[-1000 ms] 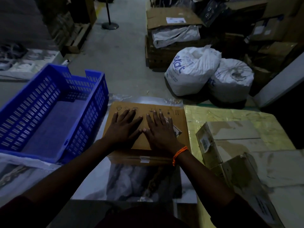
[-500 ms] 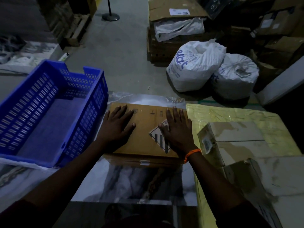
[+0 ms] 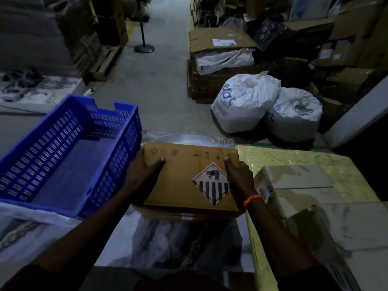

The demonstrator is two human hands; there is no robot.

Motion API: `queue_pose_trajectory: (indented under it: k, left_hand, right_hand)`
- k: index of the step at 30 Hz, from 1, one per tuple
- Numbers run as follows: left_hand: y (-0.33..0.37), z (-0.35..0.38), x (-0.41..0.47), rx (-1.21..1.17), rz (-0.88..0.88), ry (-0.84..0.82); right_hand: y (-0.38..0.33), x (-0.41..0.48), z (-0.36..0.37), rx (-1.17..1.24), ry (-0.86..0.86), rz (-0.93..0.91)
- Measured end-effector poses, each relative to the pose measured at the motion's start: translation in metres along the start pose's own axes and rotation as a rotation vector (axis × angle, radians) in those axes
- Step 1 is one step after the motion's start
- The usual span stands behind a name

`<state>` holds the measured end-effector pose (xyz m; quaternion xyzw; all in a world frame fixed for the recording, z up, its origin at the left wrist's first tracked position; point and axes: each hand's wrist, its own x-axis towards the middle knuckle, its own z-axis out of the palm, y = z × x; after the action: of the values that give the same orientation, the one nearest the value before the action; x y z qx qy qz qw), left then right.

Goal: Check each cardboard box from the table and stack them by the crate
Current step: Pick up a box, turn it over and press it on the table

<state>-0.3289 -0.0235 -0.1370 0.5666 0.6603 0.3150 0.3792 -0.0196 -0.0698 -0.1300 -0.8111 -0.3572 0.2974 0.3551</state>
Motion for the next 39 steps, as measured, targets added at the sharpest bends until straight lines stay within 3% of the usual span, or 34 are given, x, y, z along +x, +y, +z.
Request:
queue_pose_trajectory:
  k: [6,11,20,29,34,37,39]
  left_hand:
    - [0.016,-0.007,-0.009,-0.148,0.169,0.093]
    - [0.021,-0.006,-0.019,-0.272,0.133,0.175]
    - [-0.038,-0.001,-0.065,-0.185,0.132,0.119]
    - [-0.042,0.004,-0.110,-0.193,0.070,0.185]
    - [-0.045,0.002,-0.120,-0.103,0.110,0.193]
    - [-0.030,0.005,-0.100,0.179,0.286,0.208]
    - [-0.015,0.015,-0.081,0.409,0.408,0.191]
  right_hand:
    - [-0.022,-0.002,-0.016,0.092,0.068,-0.028]
    - [-0.015,-0.014,-0.019,0.309,0.134,-0.029]
    - [0.048,-0.049,0.000,0.234,0.162,-0.062]
    - [0.066,-0.077,-0.010,0.219,0.209,-0.041]
    - [0.064,-0.083,-0.018,0.070,0.190,-0.148]
    - [0.047,-0.069,-0.007,-0.228,0.155,-0.408]
    - [0.031,-0.058,0.011,-0.477,0.028,-0.523]
